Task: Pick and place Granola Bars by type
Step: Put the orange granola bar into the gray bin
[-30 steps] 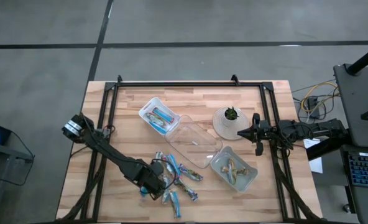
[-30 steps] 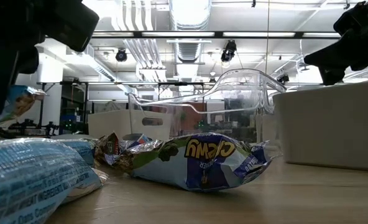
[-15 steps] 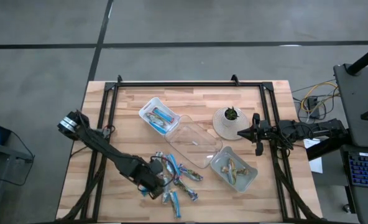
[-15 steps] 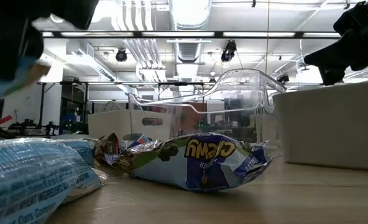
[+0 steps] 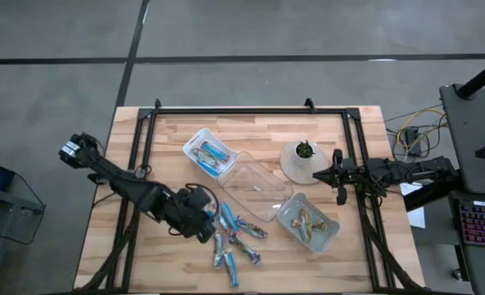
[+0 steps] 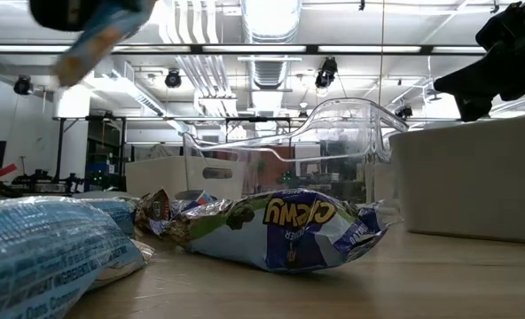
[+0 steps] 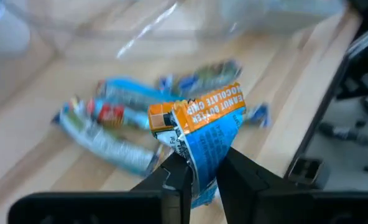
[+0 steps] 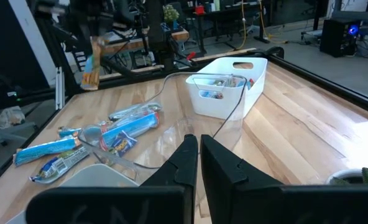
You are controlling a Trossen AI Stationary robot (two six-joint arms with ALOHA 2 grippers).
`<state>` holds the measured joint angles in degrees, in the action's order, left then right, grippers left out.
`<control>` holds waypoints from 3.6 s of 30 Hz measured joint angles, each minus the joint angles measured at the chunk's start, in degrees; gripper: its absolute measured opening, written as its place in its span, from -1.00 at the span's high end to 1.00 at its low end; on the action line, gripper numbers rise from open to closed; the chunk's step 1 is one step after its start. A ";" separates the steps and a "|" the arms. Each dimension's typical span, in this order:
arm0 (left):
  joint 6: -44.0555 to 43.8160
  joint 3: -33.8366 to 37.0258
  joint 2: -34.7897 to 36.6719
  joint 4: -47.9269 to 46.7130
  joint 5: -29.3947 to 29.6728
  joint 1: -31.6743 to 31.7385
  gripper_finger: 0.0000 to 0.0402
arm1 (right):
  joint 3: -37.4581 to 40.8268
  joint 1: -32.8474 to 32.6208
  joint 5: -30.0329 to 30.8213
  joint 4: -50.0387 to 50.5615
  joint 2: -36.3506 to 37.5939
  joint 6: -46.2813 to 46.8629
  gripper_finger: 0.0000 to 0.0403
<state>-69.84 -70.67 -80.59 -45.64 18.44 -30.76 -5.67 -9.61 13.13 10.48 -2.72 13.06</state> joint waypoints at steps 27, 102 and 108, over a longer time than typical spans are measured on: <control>38.69 0.13 -7.94 44.95 3.53 10.24 0.77 | 0.00 -0.01 -0.05 -0.01 0.00 0.00 0.94; -7.99 -19.75 -36.79 68.12 -13.21 19.85 0.77 | 0.00 0.00 -0.02 -0.02 -0.04 0.00 0.94; -12.32 -17.63 -36.79 67.94 -10.60 20.08 0.77 | 0.00 0.00 -0.02 -0.02 -0.04 0.00 0.94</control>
<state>-82.16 -88.30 -117.38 22.30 7.85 -10.68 -5.67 -9.61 13.10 10.46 -2.76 13.06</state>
